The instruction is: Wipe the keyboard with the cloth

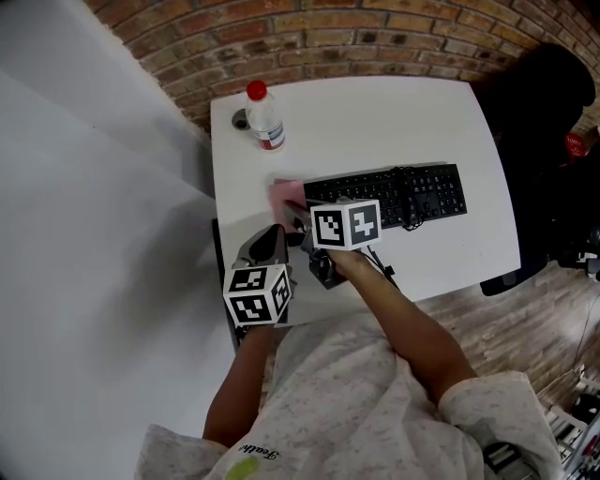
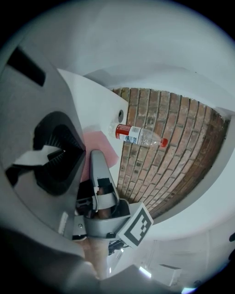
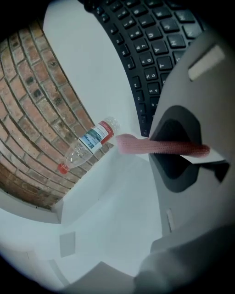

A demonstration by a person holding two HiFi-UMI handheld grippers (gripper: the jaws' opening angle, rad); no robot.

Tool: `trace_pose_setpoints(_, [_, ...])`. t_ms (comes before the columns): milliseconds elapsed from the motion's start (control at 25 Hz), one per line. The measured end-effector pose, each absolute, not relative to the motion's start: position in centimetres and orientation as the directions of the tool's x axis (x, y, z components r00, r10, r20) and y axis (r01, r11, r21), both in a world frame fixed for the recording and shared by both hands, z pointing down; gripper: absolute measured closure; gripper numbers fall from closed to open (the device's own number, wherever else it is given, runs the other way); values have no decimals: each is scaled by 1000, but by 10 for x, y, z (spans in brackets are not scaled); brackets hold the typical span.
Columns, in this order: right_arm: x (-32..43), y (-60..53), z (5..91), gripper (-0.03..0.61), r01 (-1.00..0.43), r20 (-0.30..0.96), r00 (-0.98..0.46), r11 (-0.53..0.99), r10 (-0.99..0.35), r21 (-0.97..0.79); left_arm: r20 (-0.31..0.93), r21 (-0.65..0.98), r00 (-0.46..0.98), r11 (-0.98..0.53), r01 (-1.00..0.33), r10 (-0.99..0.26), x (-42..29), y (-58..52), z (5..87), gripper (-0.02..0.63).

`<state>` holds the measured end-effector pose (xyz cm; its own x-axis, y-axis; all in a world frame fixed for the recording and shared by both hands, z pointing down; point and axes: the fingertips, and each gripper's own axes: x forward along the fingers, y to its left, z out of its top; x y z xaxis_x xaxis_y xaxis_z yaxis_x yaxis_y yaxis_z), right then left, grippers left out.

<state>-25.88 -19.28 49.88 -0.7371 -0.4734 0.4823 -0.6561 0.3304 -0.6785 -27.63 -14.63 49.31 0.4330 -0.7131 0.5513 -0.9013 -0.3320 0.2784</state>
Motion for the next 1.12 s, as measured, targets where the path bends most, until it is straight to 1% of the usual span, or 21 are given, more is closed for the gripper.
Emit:
trace_pose_setpoints(360, [-231, -198, 500, 561, -676, 494, -721, 337, -486, -656, 547, 251, 428, -347, -904, -719, -253, -156, 493, 621])
trace_pose_setpoints(600, [-213, -195, 501, 561, -675, 500, -726, 355, -472, -647, 543, 246, 402, -319, -916, -737, -240, -156, 493, 621])
trace_pose_setpoints(880, [-190, -196, 504, 561, -682, 507, -719, 341, -476, -647, 542, 238, 382, -298, -924, -749, -226, -155, 490, 621])
trace_pose_setpoints(1120, [-165, -195, 507, 560, -718, 540, -684, 322, -491, -616, 542, 228, 376, -299, -927, -752, -213, -154, 488, 621])
